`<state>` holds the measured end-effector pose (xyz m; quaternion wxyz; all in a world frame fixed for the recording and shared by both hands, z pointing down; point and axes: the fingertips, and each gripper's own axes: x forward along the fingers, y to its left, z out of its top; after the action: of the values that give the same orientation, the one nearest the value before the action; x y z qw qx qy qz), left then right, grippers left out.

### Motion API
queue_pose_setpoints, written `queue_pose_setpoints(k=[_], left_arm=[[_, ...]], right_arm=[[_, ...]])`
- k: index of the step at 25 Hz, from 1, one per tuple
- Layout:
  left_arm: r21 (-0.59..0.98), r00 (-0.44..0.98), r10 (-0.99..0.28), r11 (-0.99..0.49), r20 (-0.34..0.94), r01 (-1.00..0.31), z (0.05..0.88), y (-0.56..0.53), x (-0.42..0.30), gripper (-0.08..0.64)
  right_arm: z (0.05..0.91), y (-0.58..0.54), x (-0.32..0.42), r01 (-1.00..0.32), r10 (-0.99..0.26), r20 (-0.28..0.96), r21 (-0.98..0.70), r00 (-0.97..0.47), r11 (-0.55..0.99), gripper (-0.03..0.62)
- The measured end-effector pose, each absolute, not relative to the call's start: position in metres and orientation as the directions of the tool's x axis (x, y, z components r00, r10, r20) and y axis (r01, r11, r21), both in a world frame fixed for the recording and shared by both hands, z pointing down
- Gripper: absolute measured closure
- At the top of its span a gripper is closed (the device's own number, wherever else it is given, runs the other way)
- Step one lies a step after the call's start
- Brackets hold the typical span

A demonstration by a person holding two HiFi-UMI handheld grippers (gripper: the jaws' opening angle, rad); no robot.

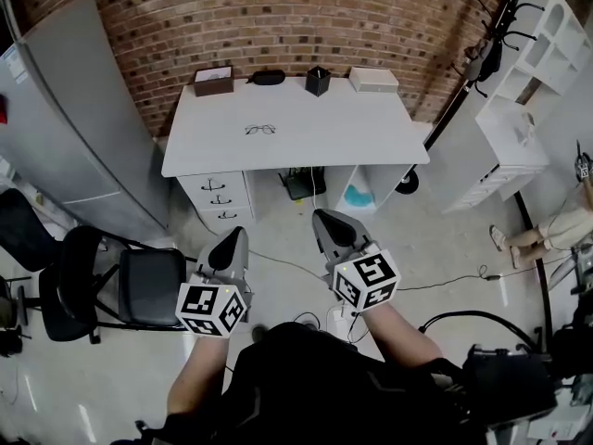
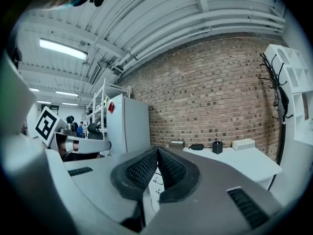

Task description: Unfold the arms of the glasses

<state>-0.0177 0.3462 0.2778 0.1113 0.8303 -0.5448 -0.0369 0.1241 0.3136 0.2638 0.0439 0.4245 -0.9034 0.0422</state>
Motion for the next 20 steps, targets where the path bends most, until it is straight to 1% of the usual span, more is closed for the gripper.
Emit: queue_pose_setpoints(k=[3,7,13,20], left_arm=[[0.219,0.411,-0.91,-0.391,0.056,-0.894,0.277,0.346,-0.022,0.554],[0.223,0.425,-0.902,-0.401,0.074,-0.889,0.281,0.345,-0.03,0.554],[0.254,0.395,-0.917,-0.371,0.049,-0.893,0.275,0.341,-0.058,0.554],[0.229,0.419,-0.906,-0.398,0.05,-0.888,0.282,0.341,-0.085,0.554]], right_arm=[[0.261,0.315,0.116,-0.76,-0.754,0.096,-0.063,-0.65,0.647,0.583],[0.265,0.312,0.109,-0.78,-0.772,0.118,-0.047,-0.625,0.624,0.583],[0.265,0.315,0.091,-0.766,-0.759,0.105,-0.067,-0.642,0.639,0.583],[0.272,0.315,0.062,-0.791,-0.781,0.137,-0.028,-0.609,0.612,0.583]])
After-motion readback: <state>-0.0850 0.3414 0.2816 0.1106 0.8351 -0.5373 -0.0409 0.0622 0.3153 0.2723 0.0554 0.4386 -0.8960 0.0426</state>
